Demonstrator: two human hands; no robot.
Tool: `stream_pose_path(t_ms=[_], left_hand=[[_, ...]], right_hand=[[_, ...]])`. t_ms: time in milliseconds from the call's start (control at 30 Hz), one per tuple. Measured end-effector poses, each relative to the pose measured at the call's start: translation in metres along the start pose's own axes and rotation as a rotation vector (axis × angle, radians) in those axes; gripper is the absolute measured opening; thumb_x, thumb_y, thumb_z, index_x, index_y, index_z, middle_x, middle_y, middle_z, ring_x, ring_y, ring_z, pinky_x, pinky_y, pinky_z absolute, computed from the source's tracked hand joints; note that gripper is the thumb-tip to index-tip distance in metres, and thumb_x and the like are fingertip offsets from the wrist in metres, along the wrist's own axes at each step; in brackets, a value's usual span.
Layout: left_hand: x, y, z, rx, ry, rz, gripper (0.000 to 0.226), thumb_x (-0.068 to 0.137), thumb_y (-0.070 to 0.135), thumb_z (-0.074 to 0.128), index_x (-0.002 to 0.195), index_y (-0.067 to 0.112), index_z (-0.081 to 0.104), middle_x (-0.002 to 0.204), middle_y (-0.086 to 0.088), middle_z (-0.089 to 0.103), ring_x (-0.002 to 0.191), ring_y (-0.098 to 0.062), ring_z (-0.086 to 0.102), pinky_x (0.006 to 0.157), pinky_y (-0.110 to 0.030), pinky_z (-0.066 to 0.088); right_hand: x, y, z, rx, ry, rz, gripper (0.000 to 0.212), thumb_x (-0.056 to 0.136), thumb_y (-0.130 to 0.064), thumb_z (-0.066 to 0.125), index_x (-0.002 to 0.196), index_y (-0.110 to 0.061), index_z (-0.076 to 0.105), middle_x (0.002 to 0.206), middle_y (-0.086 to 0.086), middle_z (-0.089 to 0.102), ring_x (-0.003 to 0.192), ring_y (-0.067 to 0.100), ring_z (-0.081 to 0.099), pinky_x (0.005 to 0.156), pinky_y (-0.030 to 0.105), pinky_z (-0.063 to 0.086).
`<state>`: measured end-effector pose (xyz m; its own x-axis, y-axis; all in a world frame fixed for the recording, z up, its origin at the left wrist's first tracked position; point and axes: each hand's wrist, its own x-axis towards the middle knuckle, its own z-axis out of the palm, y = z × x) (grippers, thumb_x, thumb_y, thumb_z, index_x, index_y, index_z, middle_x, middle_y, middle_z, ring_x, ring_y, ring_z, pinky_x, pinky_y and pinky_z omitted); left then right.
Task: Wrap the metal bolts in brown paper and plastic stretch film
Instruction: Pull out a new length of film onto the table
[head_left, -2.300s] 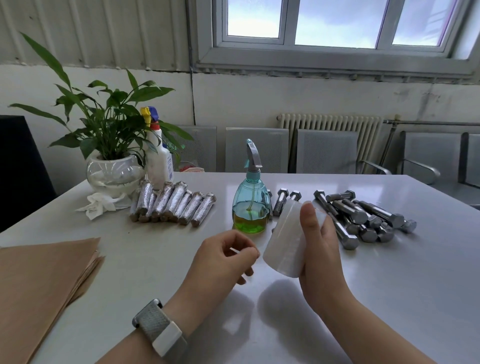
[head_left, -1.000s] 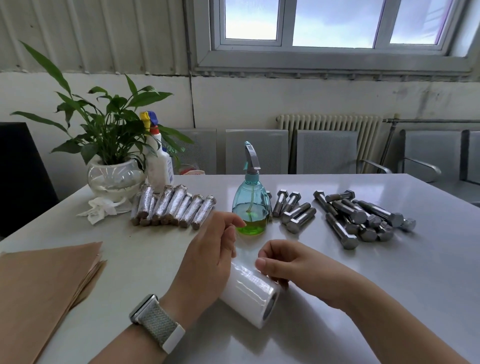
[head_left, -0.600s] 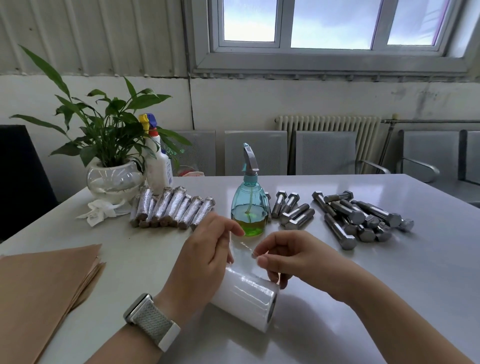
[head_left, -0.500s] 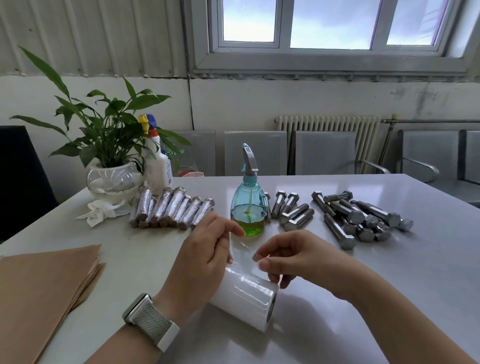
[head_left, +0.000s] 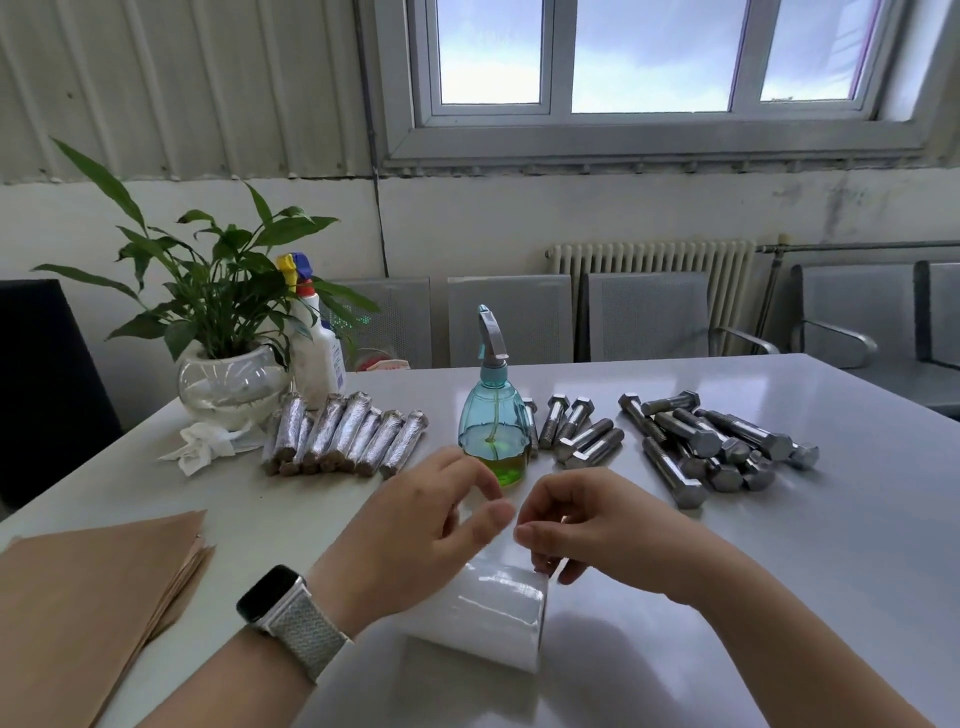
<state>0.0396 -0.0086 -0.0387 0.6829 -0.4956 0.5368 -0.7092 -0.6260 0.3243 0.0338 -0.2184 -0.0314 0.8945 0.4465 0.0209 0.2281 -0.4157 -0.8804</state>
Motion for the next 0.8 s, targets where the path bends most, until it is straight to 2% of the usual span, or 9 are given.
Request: stream_pose_path(t_ms=[100, 233, 333, 467, 533, 667, 733, 800], left_hand=[[0.007, -0.003, -0.002, 0.065, -0.107, 0.063, 0.046, 0.078, 0.080, 0.037, 0.080, 0.036, 0.051, 0.076, 0.021, 0.044, 0.062, -0.004, 0.047, 0.057, -0.013, 0.037], [0.011, -0.011, -0.009, 0.048, -0.120, 0.122, 0.043, 0.076, 0.073, 0.052, 0.065, 0.033, 0.042, 0.064, 0.017, 0.041, 0.058, -0.004, 0.042, 0.053, -0.013, 0.035], [0.008, -0.017, -0.015, -0.022, -0.122, 0.089, 0.047, 0.075, 0.071, 0.058, 0.063, 0.030, 0.039, 0.061, 0.012, 0.041, 0.056, -0.005, 0.039, 0.052, -0.014, 0.036], [0.004, -0.022, -0.024, -0.213, -0.175, -0.057, 0.044, 0.077, 0.066, 0.060, 0.066, 0.027, 0.045, 0.074, 0.009, 0.046, 0.060, -0.010, 0.054, 0.054, -0.028, 0.056], [0.002, -0.024, -0.029, -0.284, -0.205, -0.111, 0.041, 0.078, 0.065, 0.059, 0.069, 0.027, 0.049, 0.074, 0.005, 0.055, 0.061, -0.013, 0.063, 0.057, -0.028, 0.057], [0.003, -0.020, -0.036, -0.388, -0.277, -0.212, 0.037, 0.078, 0.065, 0.059, 0.078, 0.028, 0.053, 0.072, -0.006, 0.067, 0.061, -0.017, 0.068, 0.060, -0.028, 0.057], [0.009, -0.012, -0.037, -0.383, -0.338, -0.228, 0.036, 0.076, 0.069, 0.056, 0.083, 0.034, 0.053, 0.078, -0.001, 0.068, 0.062, -0.016, 0.068, 0.059, -0.028, 0.057], [0.019, 0.000, -0.035, -0.260, -0.404, -0.178, 0.042, 0.076, 0.075, 0.049, 0.094, 0.037, 0.052, 0.080, 0.004, 0.066, 0.061, -0.009, 0.066, 0.058, -0.025, 0.056]], right_hand=[[0.000, 0.000, 0.001, -0.053, 0.012, -0.031, 0.008, 0.090, -0.018, 0.065, 0.082, -0.020, 0.067, 0.069, -0.005, 0.069, 0.068, 0.013, 0.069, 0.064, 0.027, 0.059], [0.001, 0.000, 0.001, -0.088, 0.016, -0.056, 0.009, 0.090, -0.019, 0.065, 0.081, -0.022, 0.066, 0.068, -0.008, 0.068, 0.067, 0.011, 0.069, 0.065, 0.027, 0.059], [0.000, 0.000, 0.002, -0.097, 0.010, -0.082, 0.008, 0.089, -0.021, 0.066, 0.081, -0.022, 0.066, 0.068, -0.009, 0.067, 0.067, 0.011, 0.069, 0.064, 0.028, 0.059], [-0.001, 0.000, 0.002, -0.095, 0.018, -0.087, 0.006, 0.089, -0.022, 0.067, 0.084, -0.020, 0.066, 0.073, -0.005, 0.067, 0.071, 0.017, 0.072, 0.067, 0.033, 0.060], [-0.001, 0.000, 0.002, -0.093, 0.021, -0.087, 0.006, 0.090, -0.022, 0.066, 0.085, -0.019, 0.066, 0.074, -0.005, 0.067, 0.071, 0.018, 0.072, 0.067, 0.034, 0.060], [-0.001, 0.001, 0.002, -0.095, 0.025, -0.098, 0.006, 0.090, -0.022, 0.066, 0.085, -0.019, 0.066, 0.074, -0.004, 0.067, 0.071, 0.018, 0.072, 0.067, 0.034, 0.060], [0.000, 0.001, 0.003, -0.101, 0.025, -0.103, 0.006, 0.090, -0.022, 0.066, 0.084, -0.020, 0.066, 0.075, -0.004, 0.067, 0.071, 0.019, 0.072, 0.067, 0.035, 0.061], [0.000, 0.001, 0.003, -0.097, 0.024, -0.105, 0.009, 0.090, -0.022, 0.065, 0.081, -0.021, 0.065, 0.072, -0.005, 0.067, 0.071, 0.020, 0.072, 0.067, 0.035, 0.060]])
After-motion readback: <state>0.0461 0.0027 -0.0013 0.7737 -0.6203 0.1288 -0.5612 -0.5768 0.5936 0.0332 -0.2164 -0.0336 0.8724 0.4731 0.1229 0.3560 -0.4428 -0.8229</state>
